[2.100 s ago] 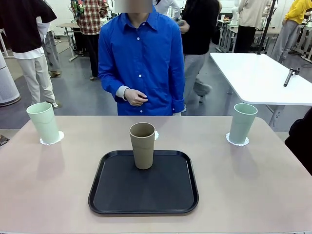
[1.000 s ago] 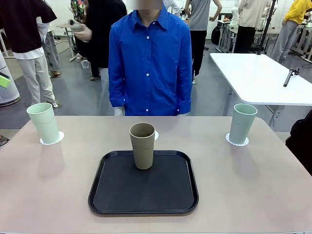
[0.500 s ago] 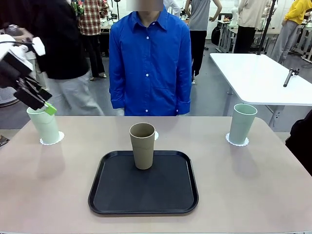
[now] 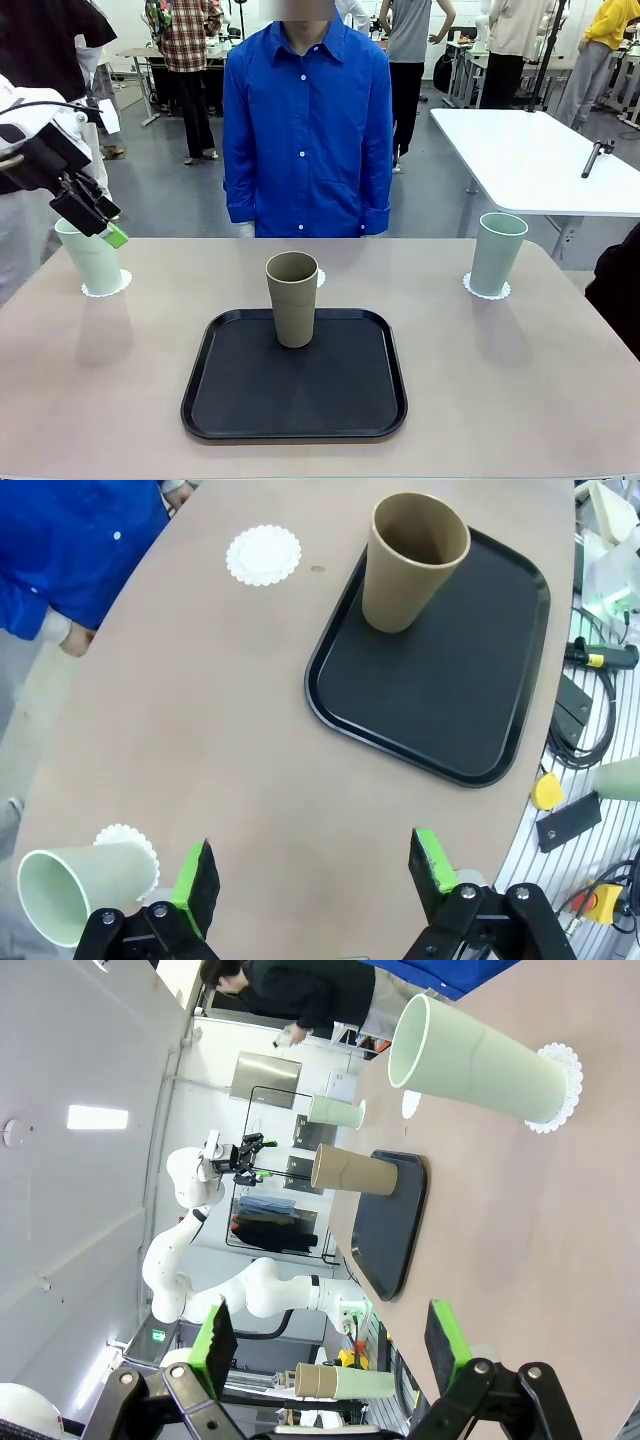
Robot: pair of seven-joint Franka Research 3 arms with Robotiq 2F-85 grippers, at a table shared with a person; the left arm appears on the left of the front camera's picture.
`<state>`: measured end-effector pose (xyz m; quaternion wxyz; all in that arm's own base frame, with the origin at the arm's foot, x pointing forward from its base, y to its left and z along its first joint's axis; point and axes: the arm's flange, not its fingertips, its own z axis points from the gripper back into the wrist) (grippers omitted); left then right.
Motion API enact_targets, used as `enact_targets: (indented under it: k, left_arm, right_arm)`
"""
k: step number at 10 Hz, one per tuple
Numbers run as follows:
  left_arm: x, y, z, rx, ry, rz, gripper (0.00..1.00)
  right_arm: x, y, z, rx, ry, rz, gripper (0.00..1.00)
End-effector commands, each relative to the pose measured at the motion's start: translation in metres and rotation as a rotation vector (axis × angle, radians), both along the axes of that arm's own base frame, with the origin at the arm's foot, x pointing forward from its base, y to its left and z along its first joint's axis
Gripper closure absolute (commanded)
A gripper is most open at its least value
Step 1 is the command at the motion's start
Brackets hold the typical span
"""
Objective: Place coasters on the table and set cups on them.
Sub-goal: Take one Reusable plastic cup from the Flat Tray and place it on a coaster set by the human.
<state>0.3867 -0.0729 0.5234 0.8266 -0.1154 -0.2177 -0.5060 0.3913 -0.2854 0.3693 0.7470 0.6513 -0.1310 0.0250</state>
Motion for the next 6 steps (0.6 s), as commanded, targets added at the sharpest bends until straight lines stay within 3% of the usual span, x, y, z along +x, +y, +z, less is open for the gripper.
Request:
enact_targets:
  k: [1,6]
  left_arm:
    - [-0.006,-0.0005,0.0017,0.011,-0.015,0.006,0.0]
    - [-0.006,-0.0005,0.0017,0.011,-0.015,0.006,0.0]
  right_arm:
    - [-0.0005,0.0009,0.0009,0.003,0.004,0.005,0.0]
    - [-0.0005,0.0009,0.0009,0.003,0.004,0.005,0.0]
